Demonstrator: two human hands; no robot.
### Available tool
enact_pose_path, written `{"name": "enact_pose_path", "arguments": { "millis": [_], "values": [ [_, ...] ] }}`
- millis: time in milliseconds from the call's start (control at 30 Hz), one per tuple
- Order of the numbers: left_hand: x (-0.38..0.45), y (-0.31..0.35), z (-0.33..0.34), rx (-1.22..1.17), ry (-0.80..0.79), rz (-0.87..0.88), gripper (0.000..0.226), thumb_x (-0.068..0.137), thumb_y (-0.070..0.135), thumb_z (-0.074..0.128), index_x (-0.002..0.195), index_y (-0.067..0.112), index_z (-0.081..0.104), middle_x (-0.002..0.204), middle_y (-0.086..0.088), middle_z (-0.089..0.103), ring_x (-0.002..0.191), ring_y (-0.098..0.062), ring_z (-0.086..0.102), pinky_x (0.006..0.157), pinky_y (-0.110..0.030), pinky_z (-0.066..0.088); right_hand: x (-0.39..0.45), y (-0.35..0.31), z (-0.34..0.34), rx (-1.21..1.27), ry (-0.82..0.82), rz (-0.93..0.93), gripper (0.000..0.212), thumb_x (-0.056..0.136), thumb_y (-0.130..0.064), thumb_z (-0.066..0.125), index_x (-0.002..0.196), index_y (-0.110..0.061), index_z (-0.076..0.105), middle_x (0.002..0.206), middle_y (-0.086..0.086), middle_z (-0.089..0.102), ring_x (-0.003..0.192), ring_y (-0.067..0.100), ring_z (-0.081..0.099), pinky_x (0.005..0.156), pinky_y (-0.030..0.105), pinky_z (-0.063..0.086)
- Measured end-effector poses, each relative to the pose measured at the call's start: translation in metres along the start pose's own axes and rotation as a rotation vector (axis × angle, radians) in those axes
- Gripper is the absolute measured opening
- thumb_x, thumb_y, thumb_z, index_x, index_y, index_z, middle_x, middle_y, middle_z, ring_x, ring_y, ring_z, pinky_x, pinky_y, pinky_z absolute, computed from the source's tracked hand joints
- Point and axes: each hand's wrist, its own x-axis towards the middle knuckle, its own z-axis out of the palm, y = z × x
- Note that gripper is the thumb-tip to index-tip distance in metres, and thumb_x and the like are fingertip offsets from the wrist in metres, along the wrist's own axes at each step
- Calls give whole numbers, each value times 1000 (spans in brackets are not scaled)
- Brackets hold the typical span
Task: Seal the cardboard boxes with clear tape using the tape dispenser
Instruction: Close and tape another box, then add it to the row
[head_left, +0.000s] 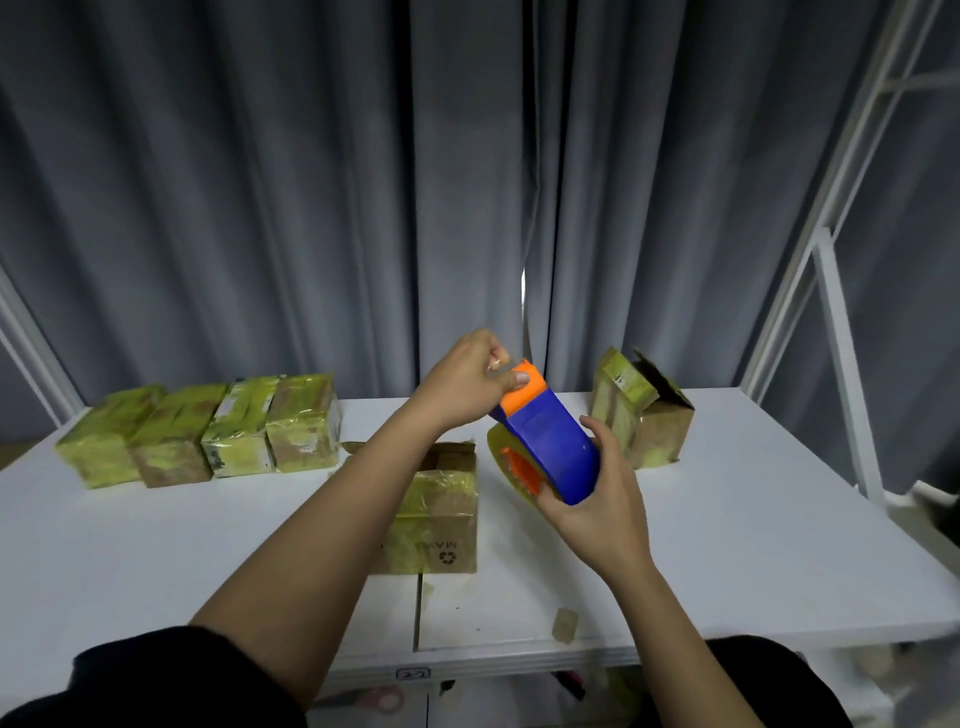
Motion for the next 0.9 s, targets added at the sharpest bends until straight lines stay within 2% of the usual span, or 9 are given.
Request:
{"name": "enact_pose_path", "arguments": {
  "millis": [133,267,367,467,533,633,700,800,900],
  "values": [
    [4,-6,-7,-15,38,-10,25,91,37,60,100,18,47,96,5,48,88,-12,50,71,-26,43,1,-12,-8,133,26,-53,84,64,-30,89,121,-56,32,111,-39,45,106,0,55,78,21,55],
    [8,-23,-15,-153,13,-102,24,90,39,60,98,19,49,96,2,51,96,-19,57,90,-41,51,8,-28,-12,322,22,-98,89,67,-21,86,134,-43,32,111,-32,51,107,-4,55,75,12,51],
    [6,-41,-21,-242,2,-200,26,90,40,60,99,17,50,99,-1,55,102,-21,58,94,-42,50,18,-40,-17,225,-153,-128,89,67,-35,81,135,-49,26,117,-25,47,108,-11,50,74,5,47],
    [0,-56,-26,-329,7,-278,30,91,38,59,104,12,49,97,-1,55,94,-16,57,89,-36,49,36,-46,-19,-87,-384,-196,105,70,-35,84,135,-61,5,121,-21,36,109,-8,45,74,0,42],
    [-6,-67,-33,-383,36,-320,30,92,35,59,105,11,49,97,-2,54,91,-15,55,83,-31,49,47,-54,-16,-210,-455,-251,105,73,-38,83,140,-57,4,121,-18,36,108,-2,46,74,2,41],
    [-13,-81,-43,-432,81,-353,32,92,35,59,107,8,50,103,-8,57,94,-17,56,78,-26,48,62,-64,-12,-61,-430,-199,104,67,-40,85,144,-47,15,111,-24,52,102,2,56,79,15,53],
    [-18,-88,-49,-425,101,-364,33,92,36,59,106,8,51,105,-9,59,96,-18,57,80,-28,47,67,-67,-8,-8,-415,-189,108,66,-31,86,143,-52,13,110,-22,55,101,7,59,77,24,57],
    [-26,-96,-58,-419,116,-375,33,93,38,57,106,8,52,104,-8,61,98,-18,58,81,-28,48,67,-74,3,31,-428,-209,110,69,-23,83,144,-56,10,113,-18,57,102,10,60,76,27,58],
    [-34,-107,-64,-452,107,-402,36,94,36,55,110,4,55,101,-5,62,91,-13,57,72,-22,47,65,-79,12,91,-477,-206,98,71,-18,82,141,-54,24,112,-20,57,104,8,60,80,27,58]
  ]
}}
